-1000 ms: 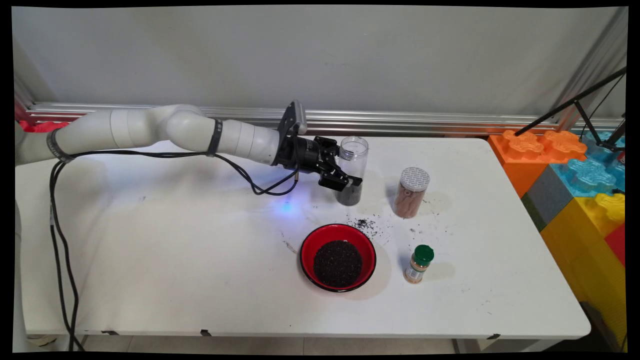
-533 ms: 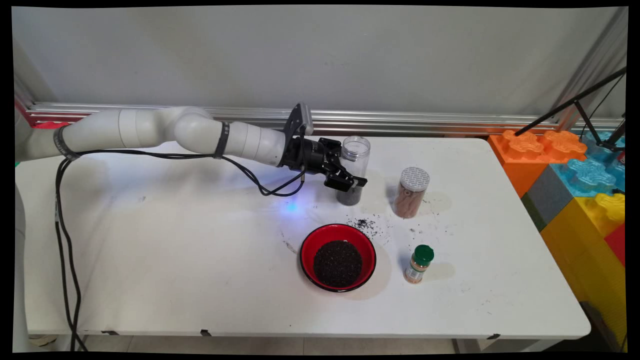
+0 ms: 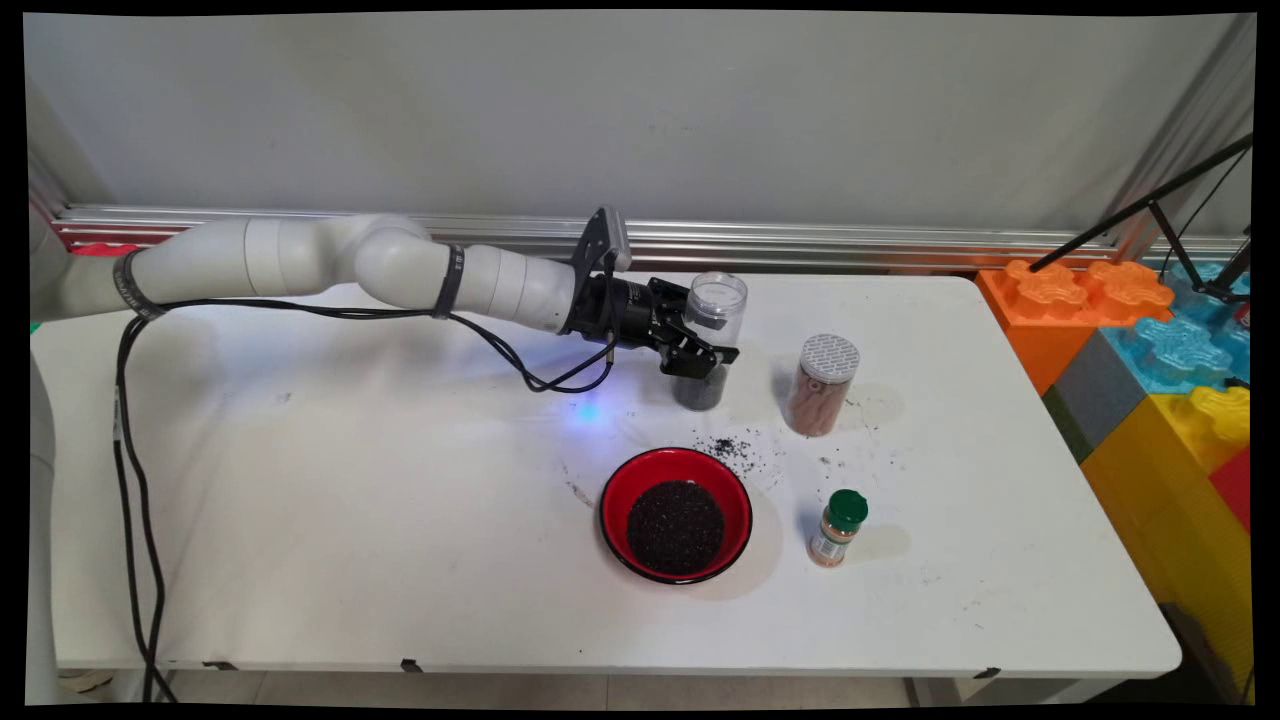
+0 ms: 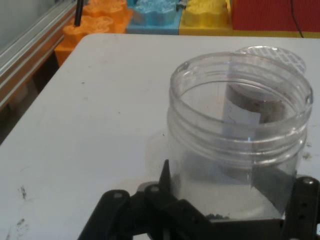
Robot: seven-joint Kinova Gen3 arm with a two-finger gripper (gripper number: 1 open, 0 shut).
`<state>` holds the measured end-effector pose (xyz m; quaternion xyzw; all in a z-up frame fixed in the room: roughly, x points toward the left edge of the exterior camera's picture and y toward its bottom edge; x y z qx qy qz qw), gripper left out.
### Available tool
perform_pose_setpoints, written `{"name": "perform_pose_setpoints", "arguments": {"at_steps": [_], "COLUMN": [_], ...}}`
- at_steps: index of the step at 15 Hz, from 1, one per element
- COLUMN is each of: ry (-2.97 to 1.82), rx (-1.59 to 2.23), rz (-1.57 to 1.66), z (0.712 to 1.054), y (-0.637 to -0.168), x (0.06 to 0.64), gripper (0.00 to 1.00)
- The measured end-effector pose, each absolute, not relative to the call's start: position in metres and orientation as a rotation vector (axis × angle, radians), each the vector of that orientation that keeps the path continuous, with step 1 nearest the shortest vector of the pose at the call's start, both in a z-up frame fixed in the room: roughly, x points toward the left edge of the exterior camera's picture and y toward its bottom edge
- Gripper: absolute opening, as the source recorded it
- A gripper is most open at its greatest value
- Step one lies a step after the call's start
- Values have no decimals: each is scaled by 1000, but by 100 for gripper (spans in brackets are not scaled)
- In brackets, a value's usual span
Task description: Pour the black seasoning powder in the red bowl
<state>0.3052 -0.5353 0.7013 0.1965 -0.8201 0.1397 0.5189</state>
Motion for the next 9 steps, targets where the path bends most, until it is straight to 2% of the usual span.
{"name": "perform_pose_setpoints", "arguments": {"at_steps": [9], "ry": [-1955], "rx": [488], "rz": [343], "z": [715], "y": [-533], "x": [316], "gripper": [0]}}
